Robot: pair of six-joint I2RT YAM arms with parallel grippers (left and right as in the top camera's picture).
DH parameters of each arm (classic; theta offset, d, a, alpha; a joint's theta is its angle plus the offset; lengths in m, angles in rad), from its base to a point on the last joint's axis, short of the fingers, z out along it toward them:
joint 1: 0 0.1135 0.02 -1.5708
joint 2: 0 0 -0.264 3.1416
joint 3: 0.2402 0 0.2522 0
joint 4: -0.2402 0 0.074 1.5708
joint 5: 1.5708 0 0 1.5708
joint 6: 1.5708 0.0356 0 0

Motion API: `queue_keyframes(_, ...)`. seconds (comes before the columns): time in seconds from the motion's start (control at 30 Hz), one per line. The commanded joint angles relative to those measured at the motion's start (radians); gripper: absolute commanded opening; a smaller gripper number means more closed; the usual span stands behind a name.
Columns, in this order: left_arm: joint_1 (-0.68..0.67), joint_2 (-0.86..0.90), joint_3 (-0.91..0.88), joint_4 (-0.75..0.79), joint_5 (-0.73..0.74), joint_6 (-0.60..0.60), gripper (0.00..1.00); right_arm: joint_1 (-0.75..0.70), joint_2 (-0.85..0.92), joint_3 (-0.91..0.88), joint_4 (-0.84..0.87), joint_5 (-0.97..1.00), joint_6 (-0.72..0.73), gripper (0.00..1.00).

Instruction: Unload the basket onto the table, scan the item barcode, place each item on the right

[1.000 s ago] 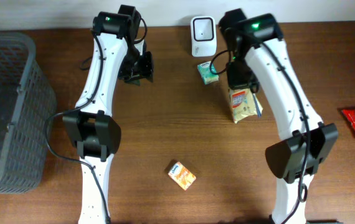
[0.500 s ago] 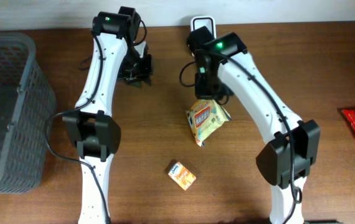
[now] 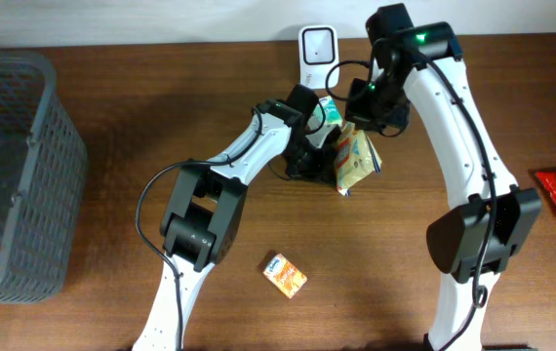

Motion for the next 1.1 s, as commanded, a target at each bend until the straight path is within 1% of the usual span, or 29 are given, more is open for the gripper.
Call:
queue_keyframes(0.0, 0.004, -0.006, -0.015, 0.057, 0.014, -0.030, 0.00, 0.050, 0.013, 0.020, 0.021, -0.049, 0.023, 0.04)
queue_keyframes(0.03, 0.003, -0.006, -0.019, 0.066, 0.012, -0.032, 0.00, 0.067, 0.024, 0.019, 0.034, -0.051, 0.041, 0.04)
queue_keyframes(0.1, 0.003, -0.006, -0.022, 0.063, -0.088, -0.032, 0.00, 0.098, 0.033, 0.019, 0.059, -0.051, 0.058, 0.04)
queue_keyframes(0.13, 0.005, -0.006, -0.021, 0.058, -0.151, -0.033, 0.00, 0.119, 0.033, 0.019, 0.077, -0.051, 0.067, 0.08)
queue_keyframes(0.17, 0.010, -0.006, -0.021, 0.053, -0.239, -0.033, 0.00, 0.139, 0.033, 0.019, 0.092, -0.051, 0.067, 0.15)
queue_keyframes(0.2, 0.026, -0.006, -0.021, 0.032, -0.359, -0.033, 0.00, 0.154, 0.033, 0.019, 0.096, -0.045, 0.067, 0.17)
queue_keyframes(0.27, 0.093, -0.019, 0.018, -0.084, -0.493, -0.032, 0.00, 0.155, 0.034, 0.019, 0.115, -0.043, 0.067, 0.18)
queue_keyframes(0.3, 0.139, -0.030, 0.068, -0.159, -0.542, -0.032, 0.00, 0.154, 0.034, 0.019, 0.121, -0.043, 0.067, 0.27)
queue_keyframes(0.33, 0.181, -0.041, 0.124, -0.225, -0.584, -0.033, 0.00, 0.153, 0.034, 0.019, 0.122, -0.043, 0.065, 0.30)
queue_keyframes(0.4, 0.260, -0.068, 0.237, -0.340, -0.639, -0.034, 0.00, 0.153, 0.032, 0.026, 0.125, -0.039, 0.030, 0.33)
queue_keyframes(0.43, 0.306, -0.084, 0.307, -0.401, -0.664, -0.036, 0.00, 0.153, 0.031, 0.045, 0.111, 0.009, 0.006, 0.43)
queue_keyframes(0.47, 0.335, -0.095, 0.365, -0.452, -0.668, -0.036, 0.00, 0.135, 0.031, 0.084, 0.079, 0.042, 0.004, 0.46)
queue_keyframes(0.5, 0.373, -0.104, 0.454, -0.529, -0.667, -0.036, 0.00, 0.098, 0.031, 0.126, 0.041, 0.039, -0.011, 0.46)
queue_keyframes(0.53, 0.383, -0.104, 0.498, -0.566, -0.666, -0.036, 0.00, 0.060, 0.031, 0.147, 0.008, 0.034, -0.042, 0.47)
queue_keyframes(0.57, 0.384, -0.104, 0.523, -0.588, -0.659, -0.036, 0.00, 0.027, 0.031, 0.149, -0.019, 0.029, -0.066, 0.52)
queue_keyframes(0.6, 0.381, -0.104, 0.528, -0.595, -0.652, -0.036, 0.05, 0.002, 0.032, 0.148, -0.041, 0.019, -0.082, 0.55)
queue_keyframes(0.67, 0.364, -0.104, 0.527, -0.594, -0.597, -0.035, 0.21, -0.020, 0.032, 0.126, -0.056, 0.016, -0.140, 0.55)
queue_keyframes(0.7, 0.351, -0.104, 0.527, -0.595, -0.575, -0.035, 0.27, -0.020, 0.032, 0.088, -0.043, 0.020, -0.140, 0.54)
queue_keyframes(0.73, 0.327, -0.103, 0.525, -0.594, -0.559, -0.035, 0.32, -0.009, 0.033, 0.011, -0.002, 0.019, -0.140, 0.37)
queue_keyframes(0.77, 0.301, -0.103, 0.523, -0.596, -0.558, -0.036, 0.21, 0.003, 0.033, -0.063, 0.047, 0.012, -0.140, 0.18)
queue_keyframes(0.8, 0.275, -0.104, 0.517, -0.596, -0.558, -0.044, 0.08, 0.018, 0.033, -0.144, 0.104, 0.013, -0.118, 0.14)
queue_keyframes(0.83, 0.246, -0.103, 0.505, -0.597, -0.558, -0.108, 0.01, 0.026, 0.033, -0.233, 0.170, 0.011, -0.083, 0.11)
queue_keyframes(0.87, 0.202, -0.103, 0.471, -0.581, -0.558, -0.157, 0.00, 0.027, 0.033, -0.322, 0.249, 0.005, -0.061, 0.08)
queue_keyframes(0.93, 0.127, -0.103, 0.378, -0.504, -0.556, -0.158, 0.00, 0.023, 0.033, -0.425, 0.354, 0.001, -0.061, 0.06)
queue_keyframes(1.0, 0.045, -0.103, 0.240, -0.365, -0.533, -0.164, 0.00, 0.023, 0.033, -0.503, 0.420, 0.011, -0.061, 0.06)
queue_keyframes(1.07, 0.005, -0.103, 0.142, -0.291, -0.527, -0.168, 0.00, 0.022, 0.034, -0.548, 0.436, 0.072, -0.061, 0.06)
